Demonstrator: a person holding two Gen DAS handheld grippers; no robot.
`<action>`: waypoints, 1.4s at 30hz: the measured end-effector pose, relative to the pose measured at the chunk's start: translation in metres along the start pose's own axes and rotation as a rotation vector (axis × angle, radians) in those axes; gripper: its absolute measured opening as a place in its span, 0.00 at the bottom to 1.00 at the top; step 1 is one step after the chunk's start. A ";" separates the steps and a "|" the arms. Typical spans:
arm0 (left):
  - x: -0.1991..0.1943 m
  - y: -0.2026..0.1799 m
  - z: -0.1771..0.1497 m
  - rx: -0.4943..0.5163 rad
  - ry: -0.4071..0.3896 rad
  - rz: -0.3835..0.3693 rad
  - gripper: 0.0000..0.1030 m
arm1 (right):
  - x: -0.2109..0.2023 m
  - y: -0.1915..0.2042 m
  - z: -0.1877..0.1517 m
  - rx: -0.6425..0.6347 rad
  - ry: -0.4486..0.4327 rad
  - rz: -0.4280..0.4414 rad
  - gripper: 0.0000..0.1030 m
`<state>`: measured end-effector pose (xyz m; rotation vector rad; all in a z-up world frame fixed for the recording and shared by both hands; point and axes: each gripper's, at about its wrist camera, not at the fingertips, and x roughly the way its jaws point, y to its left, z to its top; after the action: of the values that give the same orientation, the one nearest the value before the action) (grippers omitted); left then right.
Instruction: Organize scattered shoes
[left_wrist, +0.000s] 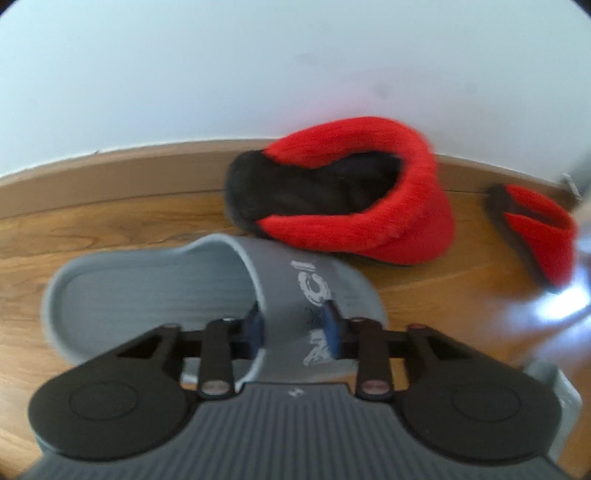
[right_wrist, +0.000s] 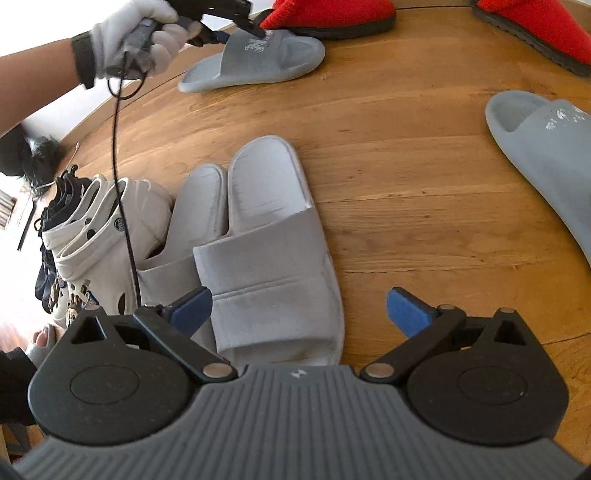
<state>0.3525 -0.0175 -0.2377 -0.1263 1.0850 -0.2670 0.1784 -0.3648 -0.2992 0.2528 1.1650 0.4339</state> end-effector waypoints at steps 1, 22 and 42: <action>-0.010 -0.008 -0.005 0.016 -0.010 -0.014 0.13 | -0.002 -0.003 0.001 0.008 -0.006 0.001 0.99; -0.007 -0.200 -0.053 0.580 0.049 0.011 0.38 | -0.031 -0.055 -0.014 0.113 -0.080 -0.098 0.99; 0.076 -0.364 -0.143 0.672 0.289 -0.359 0.75 | -0.042 -0.084 -0.036 0.125 -0.074 -0.096 0.99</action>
<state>0.2037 -0.3843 -0.2847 0.3332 1.2008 -0.9807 0.1485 -0.4598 -0.3127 0.3176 1.1281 0.2655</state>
